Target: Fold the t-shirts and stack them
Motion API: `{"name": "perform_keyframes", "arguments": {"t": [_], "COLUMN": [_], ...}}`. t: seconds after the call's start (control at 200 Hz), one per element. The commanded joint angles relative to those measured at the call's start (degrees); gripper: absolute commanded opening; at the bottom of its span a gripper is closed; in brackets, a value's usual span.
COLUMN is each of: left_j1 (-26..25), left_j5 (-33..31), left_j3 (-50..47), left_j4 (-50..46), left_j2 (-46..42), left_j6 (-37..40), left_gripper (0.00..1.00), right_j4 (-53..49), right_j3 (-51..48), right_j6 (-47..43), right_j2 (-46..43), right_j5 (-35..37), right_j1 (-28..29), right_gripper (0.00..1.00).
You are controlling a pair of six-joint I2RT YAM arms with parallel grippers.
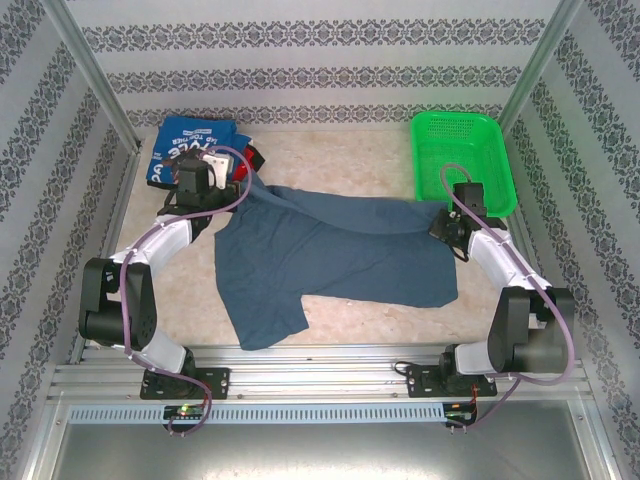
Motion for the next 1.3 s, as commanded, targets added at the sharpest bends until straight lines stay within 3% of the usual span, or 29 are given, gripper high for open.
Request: {"name": "perform_keyframes", "arguments": {"t": [0.0,0.26,0.36,0.43,0.644,0.814,1.084,1.294], "left_j1": [0.69,0.69,0.69,0.7,1.35,2.54,1.74,0.71], "left_j5": [-1.24,-2.04,-2.05,-2.48,-6.5,-5.8,2.67,4.4], "left_j3": [-0.17,0.67,0.62,1.5,-0.67,-3.37,-12.83,-17.9], "left_j4": [1.76,1.6,2.02,0.22,-4.97,-14.48,-30.77,-26.4], "left_j2": [0.27,3.48,5.04,6.42,2.32,-4.89,-13.59,-10.02], "left_j6": [-1.14,-1.38,-1.82,-2.52,-8.89,-18.09,-31.81,-34.37], "left_gripper": [0.0,0.0,0.0,0.3,0.77,0.93,0.97,0.9], "right_j4": [0.66,1.73,2.19,1.43,-3.26,-9.42,-18.56,-17.99], "right_j3": [0.23,-0.8,-1.28,-1.01,-2.46,-5.45,-10.7,-10.71], "right_j6": [0.97,1.06,1.16,1.54,3.13,4.67,7.77,8.44], "right_j2": [1.24,2.98,3.79,4.36,-1.07,-8.39,-12.2,-7.14], "right_j5": [0.08,-0.03,-0.17,-0.29,0.85,-1.32,-8.98,-9.52], "right_j1": [0.46,0.45,0.39,0.21,-0.5,-0.69,-0.02,0.37], "right_gripper": [0.0,0.0,0.16,0.31,0.62,0.71,0.71,0.67]}}
